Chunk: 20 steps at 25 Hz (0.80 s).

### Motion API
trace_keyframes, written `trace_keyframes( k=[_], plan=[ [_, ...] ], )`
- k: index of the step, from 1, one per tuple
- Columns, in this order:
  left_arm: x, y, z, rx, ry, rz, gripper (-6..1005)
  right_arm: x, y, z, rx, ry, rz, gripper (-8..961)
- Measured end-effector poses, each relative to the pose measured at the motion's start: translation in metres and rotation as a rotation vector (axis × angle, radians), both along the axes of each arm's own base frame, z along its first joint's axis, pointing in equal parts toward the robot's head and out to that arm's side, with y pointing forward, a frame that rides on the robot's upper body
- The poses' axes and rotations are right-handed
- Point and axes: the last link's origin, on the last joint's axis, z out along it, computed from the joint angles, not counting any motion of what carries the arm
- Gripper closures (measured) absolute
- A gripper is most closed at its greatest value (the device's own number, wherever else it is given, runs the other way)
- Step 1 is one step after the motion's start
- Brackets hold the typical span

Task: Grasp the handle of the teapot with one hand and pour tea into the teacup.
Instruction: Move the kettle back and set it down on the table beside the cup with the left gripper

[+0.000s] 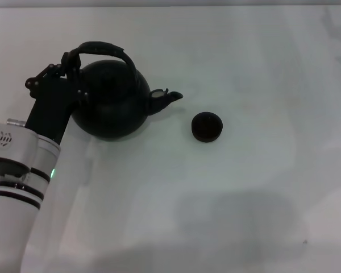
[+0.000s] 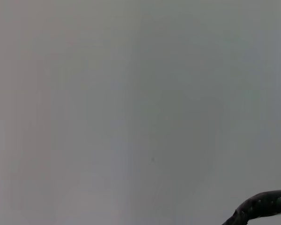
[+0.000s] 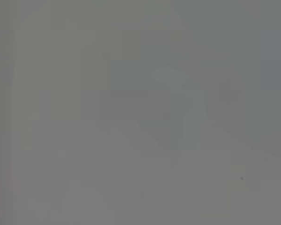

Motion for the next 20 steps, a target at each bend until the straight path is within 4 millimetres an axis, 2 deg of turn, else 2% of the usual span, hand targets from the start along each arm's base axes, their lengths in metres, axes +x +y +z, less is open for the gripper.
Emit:
trace_keyframes(
  k=[17,20],
  plan=[
    [-0.0059,-0.0003,0.0015,-0.012,-0.020,0.013,902,-0.0012,0.0001,-0.0005,-0.001,-0.001,0.006,128],
    [-0.0067,-0.0008,0.0015,-0.012,-0.019,0.015,866,-0.0011,0.0000,-0.0006,-0.001,-0.001,0.005,128]
  ],
)
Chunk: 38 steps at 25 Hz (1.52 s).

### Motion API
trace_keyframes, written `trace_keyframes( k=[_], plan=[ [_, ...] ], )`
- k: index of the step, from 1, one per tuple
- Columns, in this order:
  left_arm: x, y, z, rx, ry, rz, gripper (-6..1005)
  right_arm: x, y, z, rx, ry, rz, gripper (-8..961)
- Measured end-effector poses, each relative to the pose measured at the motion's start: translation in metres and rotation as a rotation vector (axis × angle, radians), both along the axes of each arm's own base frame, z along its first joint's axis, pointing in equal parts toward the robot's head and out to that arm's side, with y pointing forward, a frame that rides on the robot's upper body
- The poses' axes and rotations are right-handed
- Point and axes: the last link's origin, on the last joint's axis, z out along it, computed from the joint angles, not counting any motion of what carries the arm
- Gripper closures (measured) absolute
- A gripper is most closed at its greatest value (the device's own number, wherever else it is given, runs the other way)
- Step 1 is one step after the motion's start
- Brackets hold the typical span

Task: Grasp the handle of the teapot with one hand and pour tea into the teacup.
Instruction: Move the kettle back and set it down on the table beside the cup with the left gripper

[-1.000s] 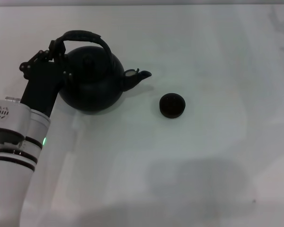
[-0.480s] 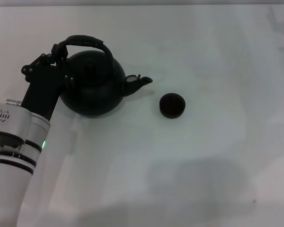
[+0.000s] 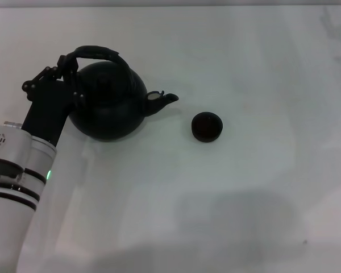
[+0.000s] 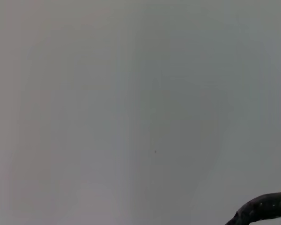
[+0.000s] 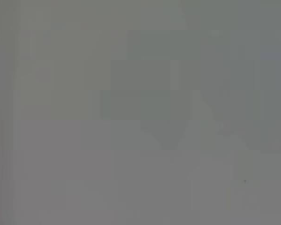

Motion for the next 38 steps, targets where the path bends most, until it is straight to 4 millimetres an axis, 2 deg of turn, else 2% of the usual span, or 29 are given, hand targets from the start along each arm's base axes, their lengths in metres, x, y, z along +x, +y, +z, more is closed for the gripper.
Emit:
trace_keyframes(
  k=[10,16,27,30,38],
  plan=[
    [-0.003,0.002,0.002,-0.014,-0.080,0.015,785,0.000,0.000,0.001,0.001,-0.001,-0.001,128],
    [-0.006,0.000,0.003,-0.022,-0.101,0.019,599,0.000,0.000,0.001,0.001,-0.001,-0.001,128],
    [-0.006,-0.010,-0.001,-0.065,-0.057,-0.042,184,0.001,-0.001,-0.001,-0.005,-0.002,-0.002,128],
    [-0.006,-0.018,0.001,-0.052,-0.060,-0.061,136,0.002,-0.002,-0.002,-0.007,-0.001,-0.004,128],
    [-0.013,-0.038,0.010,-0.011,-0.072,-0.086,140,0.002,-0.002,-0.004,-0.015,-0.003,-0.004,128]
  ],
)
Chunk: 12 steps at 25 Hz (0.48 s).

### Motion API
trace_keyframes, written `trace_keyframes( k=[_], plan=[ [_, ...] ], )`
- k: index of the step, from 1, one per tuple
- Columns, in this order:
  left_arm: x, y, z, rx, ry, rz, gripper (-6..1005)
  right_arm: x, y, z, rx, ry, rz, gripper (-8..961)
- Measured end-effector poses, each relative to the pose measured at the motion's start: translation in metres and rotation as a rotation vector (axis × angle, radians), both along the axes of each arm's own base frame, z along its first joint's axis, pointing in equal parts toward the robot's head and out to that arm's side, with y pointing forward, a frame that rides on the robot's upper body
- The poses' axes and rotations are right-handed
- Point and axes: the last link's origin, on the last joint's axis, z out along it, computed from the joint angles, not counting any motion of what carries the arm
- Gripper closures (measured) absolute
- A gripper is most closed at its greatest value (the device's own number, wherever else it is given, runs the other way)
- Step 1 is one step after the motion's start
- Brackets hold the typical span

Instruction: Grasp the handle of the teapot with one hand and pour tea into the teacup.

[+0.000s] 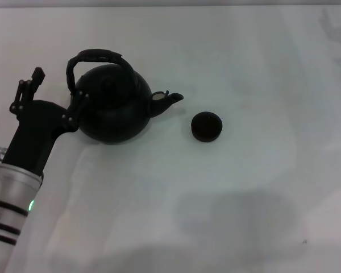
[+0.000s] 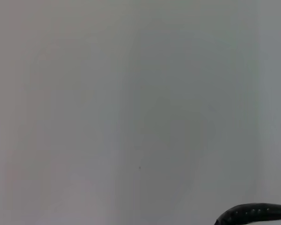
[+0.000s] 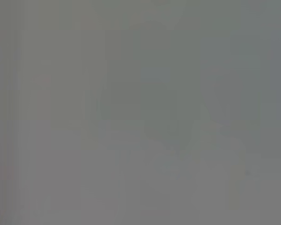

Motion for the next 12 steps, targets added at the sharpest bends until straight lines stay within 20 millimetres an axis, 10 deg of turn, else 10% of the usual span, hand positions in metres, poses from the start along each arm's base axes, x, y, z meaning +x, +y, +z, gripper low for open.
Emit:
trace_keyframes(
  k=[12],
  plan=[
    [-0.029,-0.027,0.041,0.247,-0.122,0.123,146,-0.001,-0.001,-0.001,-0.002,-0.004,0.010,128]
  ],
)
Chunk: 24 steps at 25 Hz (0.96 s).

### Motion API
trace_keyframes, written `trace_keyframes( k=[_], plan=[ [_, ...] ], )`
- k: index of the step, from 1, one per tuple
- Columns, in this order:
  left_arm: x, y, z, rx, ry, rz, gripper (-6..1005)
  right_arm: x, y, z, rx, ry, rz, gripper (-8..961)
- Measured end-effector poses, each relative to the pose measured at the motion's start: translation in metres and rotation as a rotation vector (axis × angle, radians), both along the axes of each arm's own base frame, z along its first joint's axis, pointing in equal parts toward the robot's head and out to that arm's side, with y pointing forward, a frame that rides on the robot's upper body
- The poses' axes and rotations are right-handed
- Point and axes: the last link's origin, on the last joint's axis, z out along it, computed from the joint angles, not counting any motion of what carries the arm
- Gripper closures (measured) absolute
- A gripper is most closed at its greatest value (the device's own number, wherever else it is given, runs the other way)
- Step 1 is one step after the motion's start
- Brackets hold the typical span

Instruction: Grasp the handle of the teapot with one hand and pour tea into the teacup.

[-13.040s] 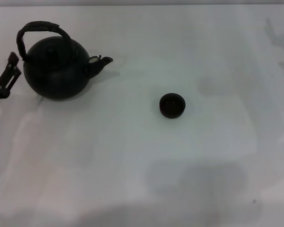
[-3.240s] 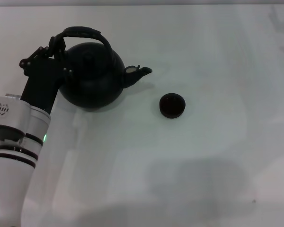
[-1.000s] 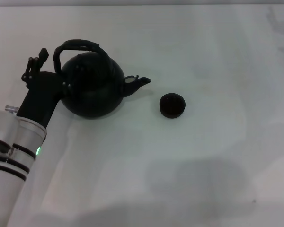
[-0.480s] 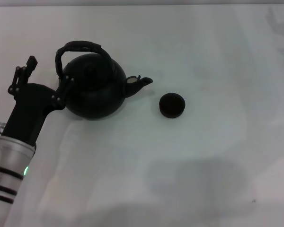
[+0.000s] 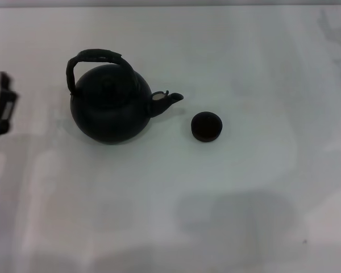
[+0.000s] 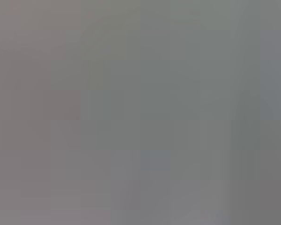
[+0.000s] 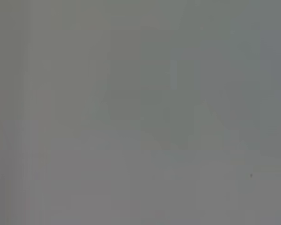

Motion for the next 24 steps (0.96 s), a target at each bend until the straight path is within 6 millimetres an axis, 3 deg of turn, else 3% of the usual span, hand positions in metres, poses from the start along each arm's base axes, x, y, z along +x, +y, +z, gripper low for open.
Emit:
trace_keyframes(
  k=[6,15,24],
  plan=[
    [-0.016,0.003,0.018,0.064,0.039,0.039,148,-0.001,0.000,0.001,0.004,0.000,0.008,128],
    [-0.020,0.018,0.023,0.073,0.024,0.069,149,-0.003,-0.004,-0.006,-0.040,0.020,0.037,128],
    [-0.025,0.021,0.028,0.093,0.024,0.095,152,0.024,-0.031,-0.010,-0.075,0.108,-0.017,128]
  ],
)
